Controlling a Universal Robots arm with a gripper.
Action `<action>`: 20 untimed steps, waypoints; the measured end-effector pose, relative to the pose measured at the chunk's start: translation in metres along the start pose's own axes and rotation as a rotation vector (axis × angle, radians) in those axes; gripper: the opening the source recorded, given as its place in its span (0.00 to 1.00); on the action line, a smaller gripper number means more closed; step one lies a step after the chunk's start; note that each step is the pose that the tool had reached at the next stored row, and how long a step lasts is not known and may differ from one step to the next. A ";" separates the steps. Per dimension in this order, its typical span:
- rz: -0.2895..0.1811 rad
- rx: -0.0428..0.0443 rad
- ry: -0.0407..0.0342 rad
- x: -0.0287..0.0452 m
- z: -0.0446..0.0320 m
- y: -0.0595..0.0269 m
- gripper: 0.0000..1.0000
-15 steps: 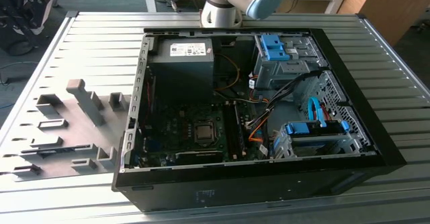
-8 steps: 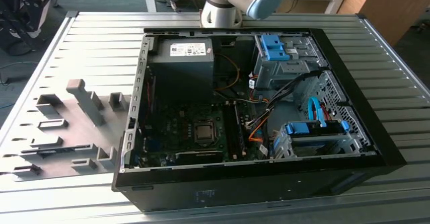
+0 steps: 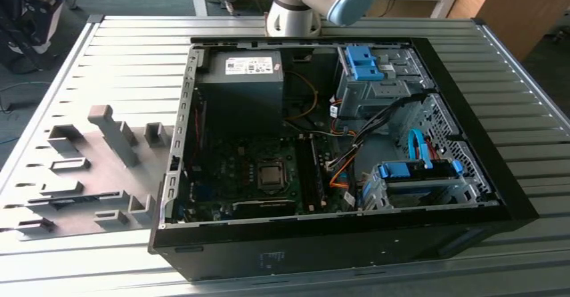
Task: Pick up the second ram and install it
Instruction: 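Reach for the second ram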
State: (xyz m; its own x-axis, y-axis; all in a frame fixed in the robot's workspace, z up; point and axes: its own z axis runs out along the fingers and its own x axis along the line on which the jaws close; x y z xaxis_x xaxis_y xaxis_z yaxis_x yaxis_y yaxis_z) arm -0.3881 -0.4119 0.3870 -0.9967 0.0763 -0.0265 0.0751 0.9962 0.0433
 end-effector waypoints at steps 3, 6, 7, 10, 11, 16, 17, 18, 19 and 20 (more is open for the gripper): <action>0.000 0.0000 0.0000 0.0013 0.0005 -0.0014 0.11; 0.000 0.0000 0.0000 0.0029 0.0010 -0.0031 0.11; 0.000 0.0000 0.0000 0.0035 0.0012 -0.0037 0.11; 0.000 0.0000 0.0000 0.0052 0.0027 -0.0056 0.11; 0.000 -0.0002 -0.0002 0.0056 0.0038 -0.0060 0.11; 0.000 0.0002 0.0001 0.0082 0.0081 -0.0073 0.11; 0.000 0.0001 0.0000 0.0089 0.0092 -0.0076 0.11; 0.000 0.0000 -0.0001 0.0096 0.0103 -0.0078 0.11; 0.000 0.0000 0.0000 0.0102 0.0112 -0.0079 0.11; 0.000 -0.0001 -0.0001 0.0108 0.0122 -0.0081 0.11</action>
State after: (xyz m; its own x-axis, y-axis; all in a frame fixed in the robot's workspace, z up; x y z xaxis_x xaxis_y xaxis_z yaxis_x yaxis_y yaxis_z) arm -0.3991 -0.4187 0.3741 -0.9967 0.0762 -0.0266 0.0750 0.9962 0.0433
